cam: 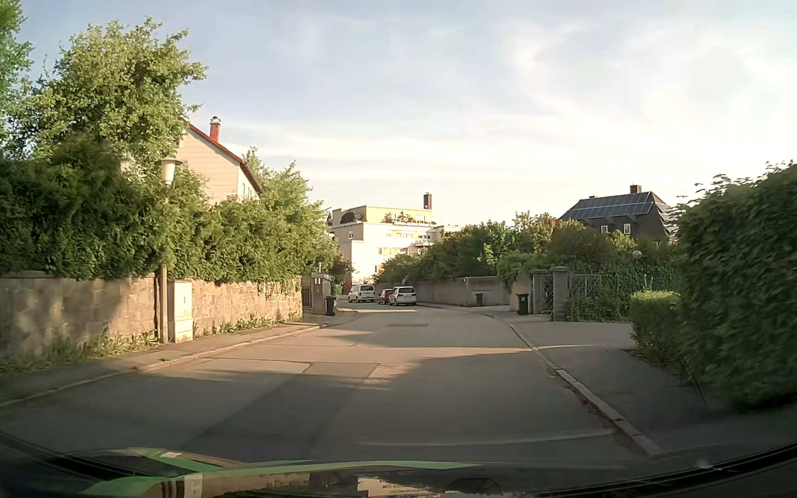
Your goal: Follow the waypoints while adhering to traffic rules and regulations
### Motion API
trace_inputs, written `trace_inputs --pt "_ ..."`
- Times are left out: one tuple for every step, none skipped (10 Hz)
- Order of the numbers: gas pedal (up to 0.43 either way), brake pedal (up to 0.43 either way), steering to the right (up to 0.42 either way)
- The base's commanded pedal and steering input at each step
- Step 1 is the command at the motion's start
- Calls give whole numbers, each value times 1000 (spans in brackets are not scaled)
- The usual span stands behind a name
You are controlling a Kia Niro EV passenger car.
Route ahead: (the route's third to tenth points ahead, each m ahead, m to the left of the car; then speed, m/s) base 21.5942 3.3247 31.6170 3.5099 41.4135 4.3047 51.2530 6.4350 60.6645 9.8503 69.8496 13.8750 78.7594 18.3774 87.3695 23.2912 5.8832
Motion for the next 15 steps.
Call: trace_inputs --pt "67 0 26" --pt "67 0 25" --pt "47 0 21" --pt "39 0 16" --pt "39 0 14" --pt "39 0 15" --pt "39 0 16" --pt "20 0 16" --pt "8 0 15" --pt "0 0 13" --pt "0 0 13" --pt "0 0 12" --pt "0 0 12" --pt "0 0 11" --pt "0 0 11"
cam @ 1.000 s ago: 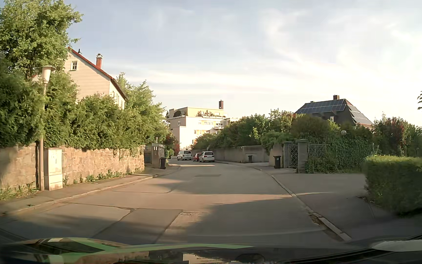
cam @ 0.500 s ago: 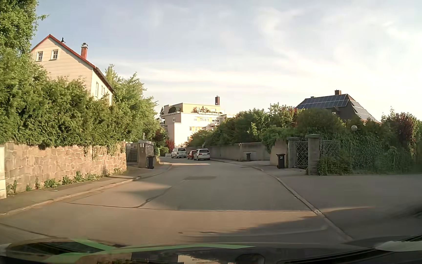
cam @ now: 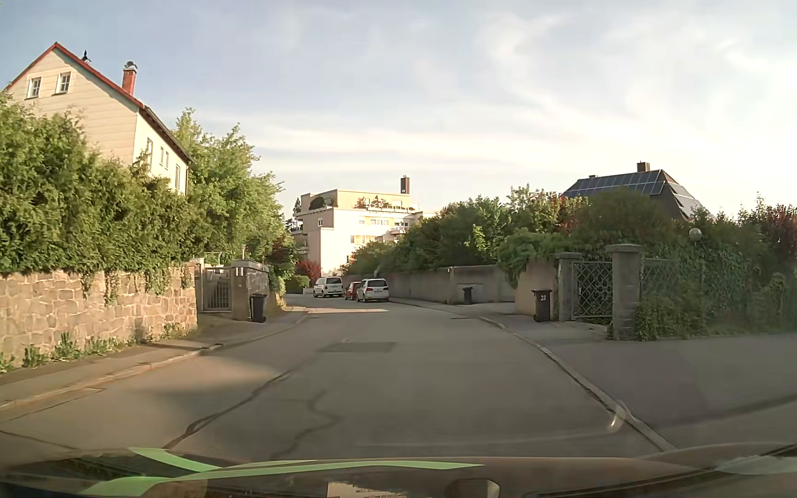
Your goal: Follow the waypoints while adhering to traffic rules and regulations
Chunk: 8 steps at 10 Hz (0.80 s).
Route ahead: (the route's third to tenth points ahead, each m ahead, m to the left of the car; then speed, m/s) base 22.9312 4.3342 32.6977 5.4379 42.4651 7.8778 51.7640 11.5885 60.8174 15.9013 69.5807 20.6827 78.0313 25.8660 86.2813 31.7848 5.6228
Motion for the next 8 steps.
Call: trace_inputs --pt "0 0 9" --pt "0 0 7" --pt "0 0 5" --pt "0 0 4" --pt "0 0 4" --pt "0 0 5" --pt "0 0 5" --pt "0 0 4"
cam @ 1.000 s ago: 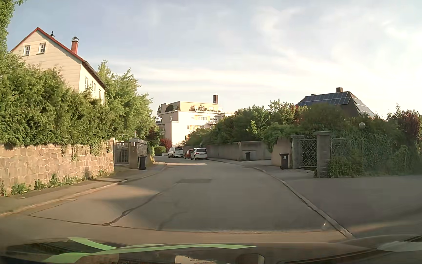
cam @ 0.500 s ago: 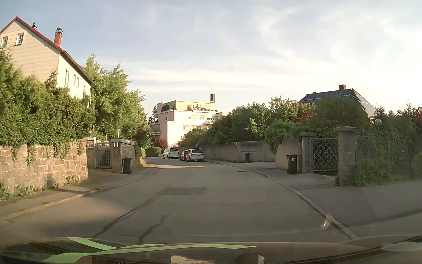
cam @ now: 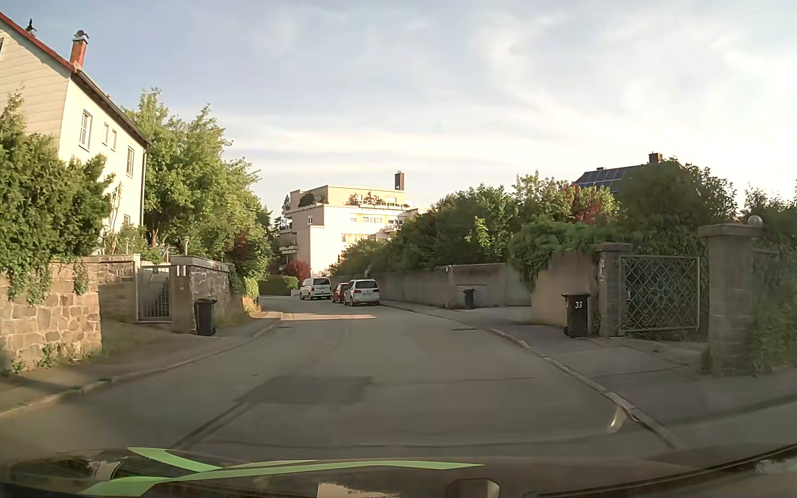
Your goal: Follow the waypoints while adhering to traffic rules and regulations
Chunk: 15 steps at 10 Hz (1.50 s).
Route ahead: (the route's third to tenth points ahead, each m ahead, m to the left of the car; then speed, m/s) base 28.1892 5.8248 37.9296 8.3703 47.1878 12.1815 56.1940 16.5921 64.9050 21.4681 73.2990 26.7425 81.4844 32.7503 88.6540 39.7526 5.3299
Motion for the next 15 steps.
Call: trace_inputs --pt "0 0 3" --pt "0 0 1" --pt "0 0 1" --pt "0 0 0" --pt "0 0 0" --pt "0 0 -2" --pt "0 0 -3" --pt "0 0 -3" --pt "0 0 -3" --pt "0 0 -4" --pt "0 0 -6" --pt "8 0 -11" --pt "8 0 -17" --pt "8 0 -23" --pt "8 0 -29"
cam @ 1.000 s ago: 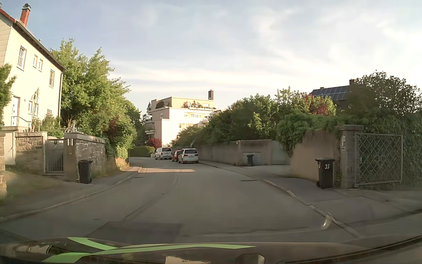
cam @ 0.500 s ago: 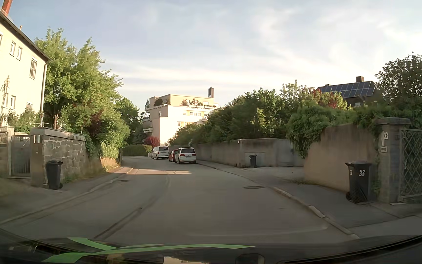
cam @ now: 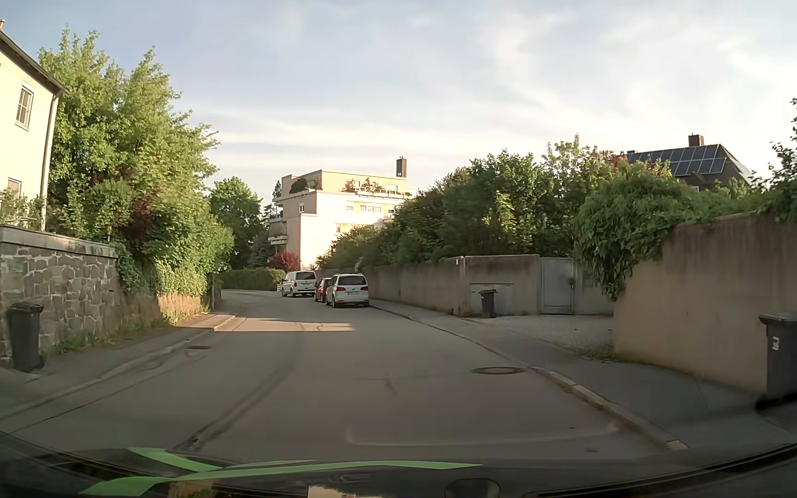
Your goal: Follow the waypoints while adhering to traffic rules and regulations
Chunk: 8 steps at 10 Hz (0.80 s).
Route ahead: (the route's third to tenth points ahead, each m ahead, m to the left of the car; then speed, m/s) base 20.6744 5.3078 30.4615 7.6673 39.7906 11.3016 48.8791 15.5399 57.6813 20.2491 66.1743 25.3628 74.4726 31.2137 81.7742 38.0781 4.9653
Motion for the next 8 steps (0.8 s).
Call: trace_inputs --pt "8 0 -36" --pt "8 0 -43" --pt "8 0 -49" --pt "8 0 -56" --pt "8 0 -64" --pt "8 0 -72" --pt "8 0 -85" --pt "8 0 -95"
